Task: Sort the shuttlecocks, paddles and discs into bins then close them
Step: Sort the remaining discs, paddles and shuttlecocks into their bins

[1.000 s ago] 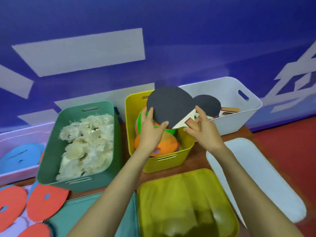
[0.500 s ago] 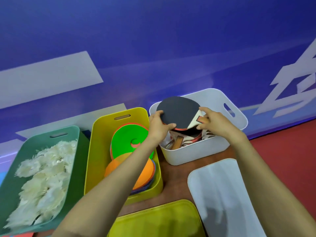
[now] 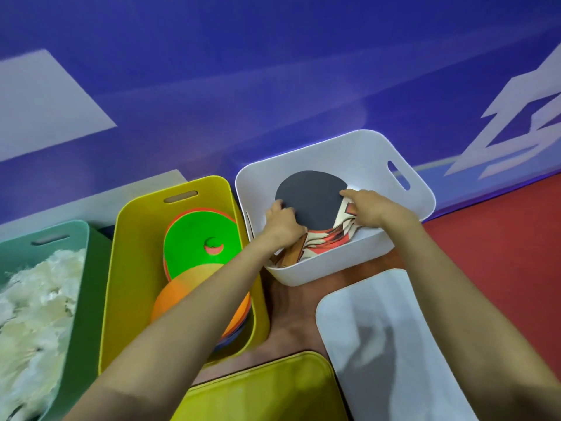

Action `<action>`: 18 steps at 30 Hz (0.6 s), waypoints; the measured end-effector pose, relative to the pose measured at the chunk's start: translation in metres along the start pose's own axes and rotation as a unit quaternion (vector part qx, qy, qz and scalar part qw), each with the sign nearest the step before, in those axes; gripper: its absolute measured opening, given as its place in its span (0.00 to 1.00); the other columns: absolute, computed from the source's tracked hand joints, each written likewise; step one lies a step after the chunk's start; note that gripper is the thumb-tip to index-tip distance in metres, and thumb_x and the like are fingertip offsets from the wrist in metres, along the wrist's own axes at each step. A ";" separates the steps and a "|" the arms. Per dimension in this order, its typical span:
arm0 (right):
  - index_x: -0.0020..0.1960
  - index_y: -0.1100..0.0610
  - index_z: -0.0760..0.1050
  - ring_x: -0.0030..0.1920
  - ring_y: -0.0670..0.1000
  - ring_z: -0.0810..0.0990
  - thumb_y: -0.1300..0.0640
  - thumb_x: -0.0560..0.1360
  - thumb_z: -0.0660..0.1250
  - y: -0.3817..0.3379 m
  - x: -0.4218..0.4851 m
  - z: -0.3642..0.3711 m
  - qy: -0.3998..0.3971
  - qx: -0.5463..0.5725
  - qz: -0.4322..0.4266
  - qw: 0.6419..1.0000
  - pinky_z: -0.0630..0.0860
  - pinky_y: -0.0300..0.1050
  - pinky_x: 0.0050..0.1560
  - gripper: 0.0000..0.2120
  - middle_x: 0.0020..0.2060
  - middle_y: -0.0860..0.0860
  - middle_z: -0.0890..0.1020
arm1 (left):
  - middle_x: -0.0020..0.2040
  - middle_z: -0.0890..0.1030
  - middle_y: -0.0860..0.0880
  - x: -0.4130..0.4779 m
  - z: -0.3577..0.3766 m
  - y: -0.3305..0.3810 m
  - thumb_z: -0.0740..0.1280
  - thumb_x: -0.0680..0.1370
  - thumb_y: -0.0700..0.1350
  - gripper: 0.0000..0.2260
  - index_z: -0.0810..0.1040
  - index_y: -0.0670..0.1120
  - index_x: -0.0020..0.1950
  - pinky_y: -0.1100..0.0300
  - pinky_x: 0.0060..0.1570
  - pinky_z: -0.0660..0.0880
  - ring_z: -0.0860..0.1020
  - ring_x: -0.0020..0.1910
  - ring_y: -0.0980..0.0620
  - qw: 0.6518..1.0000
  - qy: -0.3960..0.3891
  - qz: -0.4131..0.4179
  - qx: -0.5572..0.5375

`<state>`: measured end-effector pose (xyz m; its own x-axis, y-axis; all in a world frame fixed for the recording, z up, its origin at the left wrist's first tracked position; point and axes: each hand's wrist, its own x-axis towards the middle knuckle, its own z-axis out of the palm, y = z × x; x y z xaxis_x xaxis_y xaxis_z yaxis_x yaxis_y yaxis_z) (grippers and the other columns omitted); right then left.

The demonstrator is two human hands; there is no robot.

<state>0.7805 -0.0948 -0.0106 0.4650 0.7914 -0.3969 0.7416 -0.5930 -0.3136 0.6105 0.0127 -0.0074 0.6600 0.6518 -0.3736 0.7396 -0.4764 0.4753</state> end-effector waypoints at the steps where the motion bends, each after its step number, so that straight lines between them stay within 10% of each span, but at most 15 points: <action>1: 0.74 0.53 0.58 0.64 0.59 0.70 0.63 0.78 0.60 -0.001 0.000 0.001 0.014 0.001 0.006 1.000 0.67 0.49 0.62 0.27 0.66 0.59 0.70 | 0.67 0.66 0.42 0.000 0.000 0.001 0.67 0.75 0.46 0.19 0.73 0.40 0.64 0.56 0.65 0.65 0.66 0.66 0.44 1.000 -0.002 0.013 0.007; 8: 0.71 0.53 0.64 0.64 0.58 0.69 0.60 0.76 0.65 -0.035 -0.028 0.000 0.054 -0.040 0.015 0.998 0.70 0.52 0.62 0.25 0.66 0.56 0.68 | 0.58 0.78 0.41 -0.021 -0.017 -0.002 0.65 0.75 0.42 0.14 0.78 0.39 0.58 0.58 0.50 0.71 0.75 0.55 0.44 0.998 -0.017 0.057 0.018; 18: 0.69 0.54 0.68 0.67 0.52 0.65 0.56 0.76 0.65 -0.185 -0.143 0.024 0.180 0.023 -0.241 0.953 0.62 0.46 0.66 0.21 0.65 0.51 0.72 | 0.59 0.77 0.47 -0.167 -0.069 -0.087 0.68 0.75 0.45 0.13 0.77 0.47 0.60 0.57 0.60 0.66 0.72 0.61 0.47 0.956 0.261 0.134 0.003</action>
<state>0.5656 -0.1016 0.0833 0.2169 0.9684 0.1232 0.8934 -0.1460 -0.4249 0.4266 -0.0137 0.0686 0.6715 0.7105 0.2104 0.5548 -0.6704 0.4927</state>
